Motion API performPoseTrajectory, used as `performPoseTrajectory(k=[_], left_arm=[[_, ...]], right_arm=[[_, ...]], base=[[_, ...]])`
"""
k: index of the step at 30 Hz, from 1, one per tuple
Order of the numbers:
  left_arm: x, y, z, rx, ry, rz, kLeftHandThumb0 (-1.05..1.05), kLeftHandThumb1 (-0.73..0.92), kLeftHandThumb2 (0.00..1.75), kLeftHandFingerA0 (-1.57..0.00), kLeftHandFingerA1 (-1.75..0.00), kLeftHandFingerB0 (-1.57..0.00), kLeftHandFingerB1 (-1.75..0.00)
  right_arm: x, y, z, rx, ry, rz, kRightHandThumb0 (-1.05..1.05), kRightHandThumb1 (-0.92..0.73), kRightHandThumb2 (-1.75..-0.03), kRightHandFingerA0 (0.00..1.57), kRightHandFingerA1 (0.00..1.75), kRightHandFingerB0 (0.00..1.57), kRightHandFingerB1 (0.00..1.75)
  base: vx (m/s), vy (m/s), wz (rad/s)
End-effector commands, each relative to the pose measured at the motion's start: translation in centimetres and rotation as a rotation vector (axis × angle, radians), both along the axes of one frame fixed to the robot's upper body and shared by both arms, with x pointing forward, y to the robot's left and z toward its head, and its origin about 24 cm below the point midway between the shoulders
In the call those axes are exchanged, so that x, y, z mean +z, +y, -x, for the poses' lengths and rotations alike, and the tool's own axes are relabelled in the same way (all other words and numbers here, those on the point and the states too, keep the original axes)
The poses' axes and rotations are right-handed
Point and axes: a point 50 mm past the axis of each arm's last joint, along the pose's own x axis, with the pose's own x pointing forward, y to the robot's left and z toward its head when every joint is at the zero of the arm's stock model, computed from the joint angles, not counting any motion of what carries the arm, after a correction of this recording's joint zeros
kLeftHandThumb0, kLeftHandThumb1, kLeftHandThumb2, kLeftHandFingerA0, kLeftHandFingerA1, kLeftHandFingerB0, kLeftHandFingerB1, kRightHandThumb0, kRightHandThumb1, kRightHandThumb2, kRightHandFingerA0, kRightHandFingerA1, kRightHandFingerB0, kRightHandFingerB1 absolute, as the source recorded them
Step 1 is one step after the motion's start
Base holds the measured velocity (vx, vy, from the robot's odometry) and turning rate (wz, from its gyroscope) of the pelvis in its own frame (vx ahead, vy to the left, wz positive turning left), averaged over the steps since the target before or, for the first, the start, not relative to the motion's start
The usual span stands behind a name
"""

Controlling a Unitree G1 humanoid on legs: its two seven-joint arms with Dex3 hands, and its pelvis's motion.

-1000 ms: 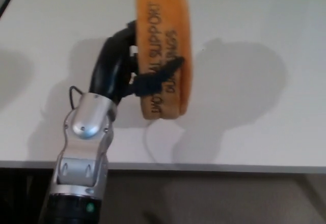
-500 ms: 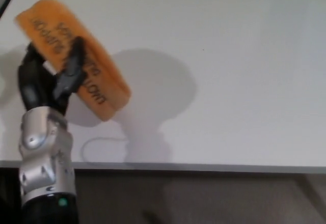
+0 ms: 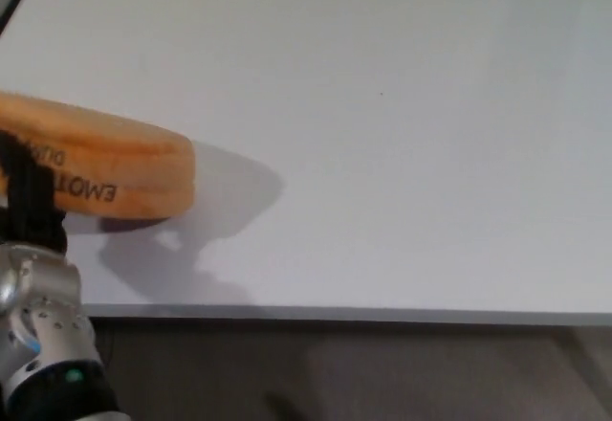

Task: A soft plate is kept in the center of the table close to the robot and the robot uses its left hand to pick up the plate, turns it upside down and places it back on the table

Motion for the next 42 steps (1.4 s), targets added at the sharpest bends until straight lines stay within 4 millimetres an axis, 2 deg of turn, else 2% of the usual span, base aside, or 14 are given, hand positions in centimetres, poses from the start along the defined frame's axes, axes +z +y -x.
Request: performPoseTrajectory(k=[1, 5, 8, 9, 10, 12, 13, 14, 15, 16, 17, 18, 21, 42], left_arm=[[-2.8, -0.2, 1.1, 0.090, 0.317, 0.509, -0.35, 0.79, 0.74, -1.03, -1.75, -0.52, -0.90], [-2.7, 0.1, 1.1, 0.045, 0.357, 0.477, -0.35, 0.79, 0.71, -1.06, -1.75, -0.55, -0.97], [-3.1, 0.3, 1.4, -0.058, 0.414, 0.389, -0.37, 0.84, 0.66, -1.08, -1.75, -0.44, -0.71], [-3.5, 0.2, 1.8, -0.134, 0.473, 0.338, -0.42, 0.61, 1.01, -1.31, -1.42, -0.38, -0.67], [-3.6, 0.2, 1.9, -0.160, 0.489, 0.319, -0.32, 0.76, 0.71, -1.04, -1.75, -0.37, -0.61], [-4.1, 0.1, 2.3, -0.233, 0.507, 0.284, -0.29, 0.75, 0.65, -1.00, -1.75, -0.30, -0.52], [-4.5, -0.3, 2.6, -0.309, 0.545, 0.172, -0.30, 0.62, 0.77, -1.17, -1.65, -0.22, -0.54], [-4.8, -0.7, 2.9, -0.367, 0.584, 0.094, -0.27, 0.67, 0.65, -0.93, -1.72, -0.29, -0.59], [-4.9, -0.8, 2.9, -0.386, 0.601, 0.071, -0.27, 0.67, 0.65, -0.93, -1.72, -0.29, -0.59], [-5.0, -1.5, 2.9, -0.436, 0.631, 0.039, -0.31, 0.69, 0.61, -0.93, -1.75, -0.41, -1.01], [-5.0, -1.8, 2.8, -0.448, 0.638, 0.034, -0.40, 0.50, 0.90, -1.25, -1.43, -0.66, -1.03], [-5.0, -2.3, 2.7, -0.469, 0.649, 0.025, -0.43, 0.51, 0.89, -1.26, -1.46, -0.75, -1.13], [-4.7, -4.1, 2.5, -0.607, 0.643, -0.030, -0.48, 0.51, 0.89, -1.32, -1.51, -0.94, -1.29], [-1.0, -12.2, 1.7, -1.156, 0.425, 0.135, -0.48, 0.53, 0.92, -1.27, -1.47, -0.93, -1.28]], right_arm=[[0.2, -0.6, -0.5, -0.023, 0.016, 0.036, -0.64, -0.85, -0.66, 0.65, 0.52, 0.34, 0.32], [0.2, -0.6, -0.8, -0.027, 0.013, 0.033, -0.65, -0.85, -0.66, 0.66, 0.53, 0.35, 0.32], [0.2, -0.5, -0.9, -0.024, 0.013, 0.035, -0.68, -0.84, -0.66, 0.64, 0.52, 0.34, 0.32], [0.1, -0.5, -0.8, -0.029, 0.018, 0.033, -0.67, -0.84, -0.66, 0.62, 0.50, 0.33, 0.31], [0.1, -0.6, -0.8, -0.029, 0.019, 0.033, -0.67, -0.84, -0.66, 0.62, 0.50, 0.33, 0.31], [0.1, -0.6, -0.8, -0.030, 0.021, 0.030, -0.67, -0.83, -0.66, 0.65, 0.50, 0.34, 0.31], [0.1, -0.6, -0.8, -0.031, 0.023, 0.029, -0.72, -0.71, -1.03, 0.58, 0.62, 0.28, 0.47], [0.1, -0.6, -0.8, -0.030, 0.024, 0.029, -0.74, -0.71, -1.03, 0.58, 0.62, 0.28, 0.47], [0.1, -0.5, -0.8, -0.030, 0.023, 0.030, -0.74, -0.71, -1.03, 0.58, 0.62, 0.28, 0.47], [0.3, -0.6, -0.9, -0.028, 0.021, 0.028, -0.74, -0.71, -1.03, 0.57, 0.62, 0.27, 0.46], [0.3, -0.6, -0.9, -0.029, 0.018, 0.028, -0.74, -0.71, -1.03, 0.57, 0.62, 0.28, 0.47], [0.2, -0.6, -1.0, -0.028, 0.014, 0.029, -0.66, -0.83, -0.66, 0.63, 0.50, 0.34, 0.31], [0.2, -0.5, -0.9, -0.025, 0.016, 0.035, -0.66, -0.83, -0.66, 0.64, 0.51, 0.34, 0.31], [0.2, -0.3, -1.0, -0.018, 0.010, 0.040, -0.68, -0.84, -0.66, 0.63, 0.51, 0.33, 0.32]], base=[[0.00, 0.000, 0.00], [0.00, 0.000, 0.00], [0.00, 0.000, 0.00], [0.00, 0.000, 0.00], [0.00, 0.000, 0.00], [0.00, 0.000, 0.00], [0.00, 0.000, 0.00], [0.00, 0.000, 0.00], [0.00, 0.000, 0.00], [0.00, 0.000, 0.00], [0.00, 0.000, 0.00], [0.00, 0.000, 0.00], [0.00, 0.000, 0.00], [0.00, 0.000, 0.00]])
